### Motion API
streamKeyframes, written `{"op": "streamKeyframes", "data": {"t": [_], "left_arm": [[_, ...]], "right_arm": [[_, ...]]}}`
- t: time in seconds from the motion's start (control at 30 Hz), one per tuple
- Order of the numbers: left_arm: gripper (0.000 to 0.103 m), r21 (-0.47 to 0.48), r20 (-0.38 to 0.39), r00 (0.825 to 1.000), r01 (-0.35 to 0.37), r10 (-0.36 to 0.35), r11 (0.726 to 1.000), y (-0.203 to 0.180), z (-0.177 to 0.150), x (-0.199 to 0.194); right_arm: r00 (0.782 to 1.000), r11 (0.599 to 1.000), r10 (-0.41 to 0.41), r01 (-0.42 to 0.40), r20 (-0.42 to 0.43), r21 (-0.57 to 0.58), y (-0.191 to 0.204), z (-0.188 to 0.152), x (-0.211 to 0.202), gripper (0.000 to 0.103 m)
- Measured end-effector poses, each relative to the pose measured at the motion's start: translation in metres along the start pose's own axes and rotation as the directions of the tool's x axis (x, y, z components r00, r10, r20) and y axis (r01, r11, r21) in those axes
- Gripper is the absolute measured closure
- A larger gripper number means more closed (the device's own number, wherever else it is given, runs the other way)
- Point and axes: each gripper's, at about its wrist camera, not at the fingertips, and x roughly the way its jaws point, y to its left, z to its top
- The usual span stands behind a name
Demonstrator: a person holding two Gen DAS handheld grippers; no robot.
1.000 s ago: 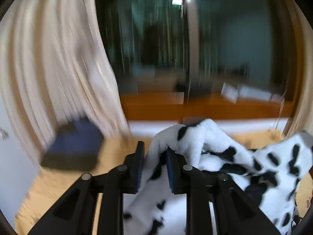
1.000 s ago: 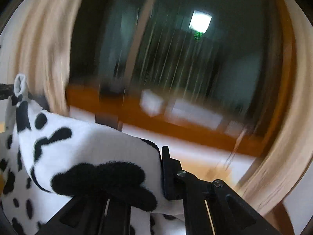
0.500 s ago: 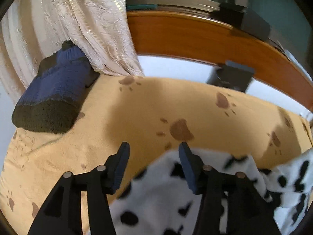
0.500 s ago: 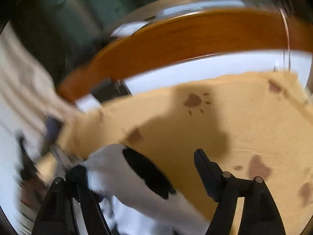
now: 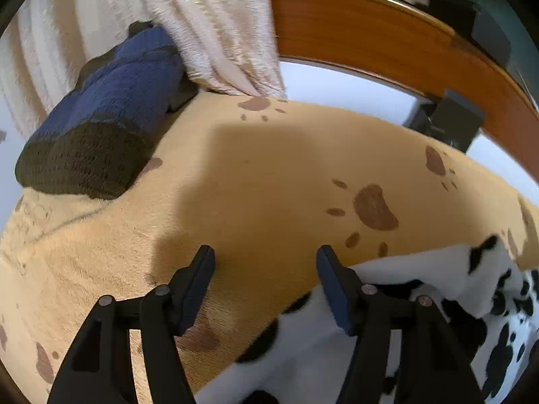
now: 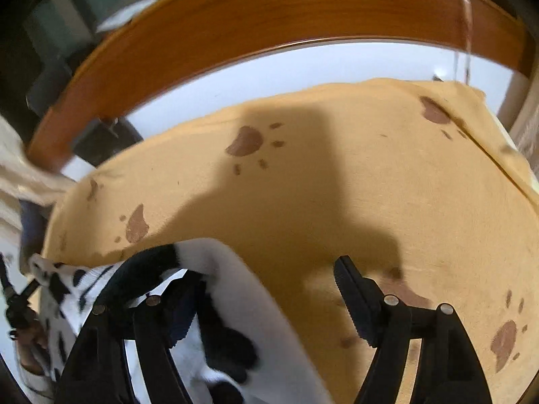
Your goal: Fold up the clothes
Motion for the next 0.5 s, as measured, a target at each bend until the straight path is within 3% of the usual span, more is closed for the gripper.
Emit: {"op": "streamKeyframes", "data": {"t": [0.13, 0.2, 0.27, 0.33, 0.4, 0.47, 0.5], "left_arm": [[0.030, -0.021, 0.013, 1.000, -0.007, 0.007, 1.000, 0.002, 0.000, -0.001], [0.030, -0.019, 0.035, 0.999, 0.003, -0.002, 1.000, 0.002, -0.001, -0.006], [0.030, -0.013, 0.065, 0.998, 0.023, -0.022, 1.000, 0.002, -0.002, -0.013], [0.030, 0.001, 0.097, 0.993, 0.064, -0.064, 0.998, -0.001, -0.003, -0.021], [0.029, 0.029, 0.097, 0.982, 0.158, -0.160, 0.987, -0.007, -0.004, -0.034], [0.021, 0.071, 0.054, 0.966, 0.249, -0.253, 0.966, -0.018, -0.003, -0.047], [0.021, 0.102, 0.035, 0.964, 0.259, -0.264, 0.960, -0.025, -0.003, -0.051]], "right_arm": [[0.997, 0.998, 0.047, -0.050, 0.068, 0.035, -0.027, -0.007, -0.025, 0.025], [0.989, 0.997, 0.023, -0.012, 0.143, -0.077, -0.015, -0.017, -0.041, 0.025], [0.977, 0.971, 0.045, 0.006, 0.206, -0.239, 0.015, -0.030, -0.057, 0.025], [0.968, 0.921, 0.095, 0.003, 0.232, -0.390, 0.044, -0.046, -0.077, 0.025], [0.970, 0.854, 0.113, 0.017, 0.217, -0.520, 0.072, -0.061, -0.085, 0.025], [0.987, 0.780, 0.087, 0.018, 0.137, -0.626, 0.097, -0.073, -0.073, 0.025], [0.994, 0.745, 0.064, 0.013, 0.090, -0.666, 0.109, -0.079, -0.064, 0.025]]}}
